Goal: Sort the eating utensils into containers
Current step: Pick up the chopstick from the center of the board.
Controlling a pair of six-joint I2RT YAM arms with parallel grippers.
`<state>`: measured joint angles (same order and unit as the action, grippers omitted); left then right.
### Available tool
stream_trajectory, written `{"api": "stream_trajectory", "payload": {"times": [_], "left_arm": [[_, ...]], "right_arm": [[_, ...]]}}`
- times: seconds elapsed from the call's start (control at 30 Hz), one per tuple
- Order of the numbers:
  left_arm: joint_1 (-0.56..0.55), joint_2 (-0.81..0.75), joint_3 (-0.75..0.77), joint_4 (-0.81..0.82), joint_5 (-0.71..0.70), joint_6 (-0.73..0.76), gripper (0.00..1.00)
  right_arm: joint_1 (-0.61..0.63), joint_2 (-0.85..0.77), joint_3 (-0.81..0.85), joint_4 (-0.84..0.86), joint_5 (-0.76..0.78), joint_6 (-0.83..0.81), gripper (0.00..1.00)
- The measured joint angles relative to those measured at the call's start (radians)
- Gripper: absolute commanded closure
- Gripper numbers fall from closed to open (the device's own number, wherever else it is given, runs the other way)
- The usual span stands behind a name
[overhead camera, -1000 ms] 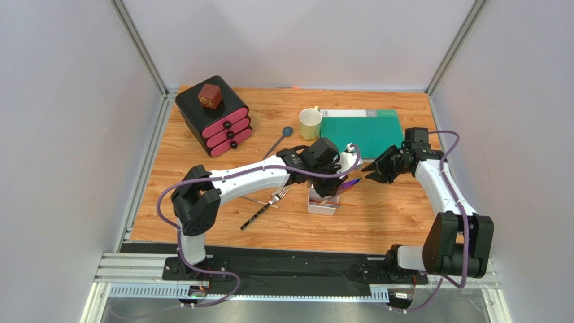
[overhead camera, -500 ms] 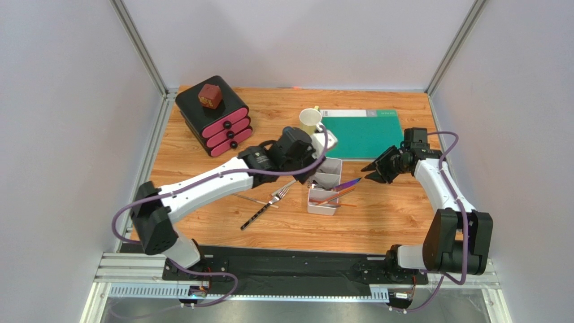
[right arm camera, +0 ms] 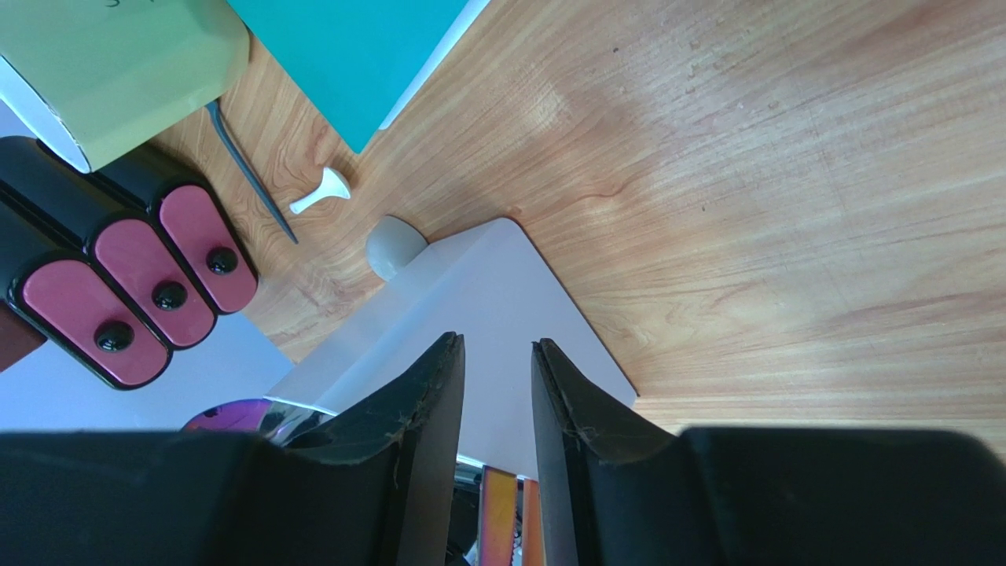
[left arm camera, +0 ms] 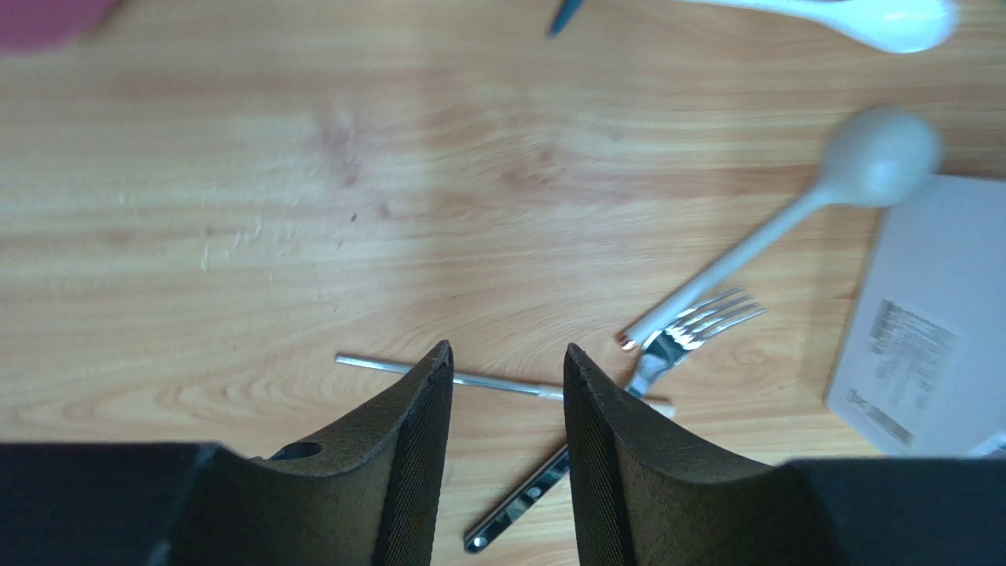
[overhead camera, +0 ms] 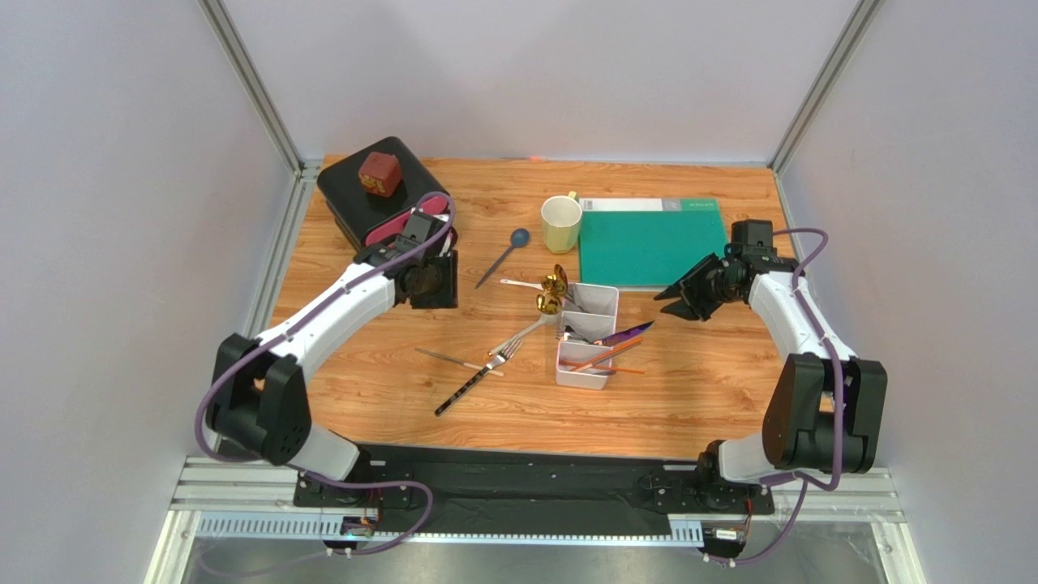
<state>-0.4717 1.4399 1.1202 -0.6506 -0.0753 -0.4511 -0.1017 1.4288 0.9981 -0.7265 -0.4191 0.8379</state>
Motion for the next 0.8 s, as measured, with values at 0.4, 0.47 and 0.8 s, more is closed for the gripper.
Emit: {"api": "stream_trajectory", "payload": {"times": [0.4, 0.47, 0.8], "left_arm": [[0.110, 0.249, -0.045, -0.085, 0.119, -0.153, 0.54], [0.121, 0.247, -0.055, -0.088, 0.127, -0.173, 0.54], [0.119, 0.189, -0.108, -0.124, 0.188, -0.269, 0.55]], "right_arm": [[-0.034, 0.008, 0.004, 0.005, -0.012, -0.008, 0.68], [-0.046, 0.008, 0.004, 0.005, -0.014, -0.012, 0.68], [-0.063, 0.025, -0.019, 0.006, -0.030, -0.028, 0.68]]}}
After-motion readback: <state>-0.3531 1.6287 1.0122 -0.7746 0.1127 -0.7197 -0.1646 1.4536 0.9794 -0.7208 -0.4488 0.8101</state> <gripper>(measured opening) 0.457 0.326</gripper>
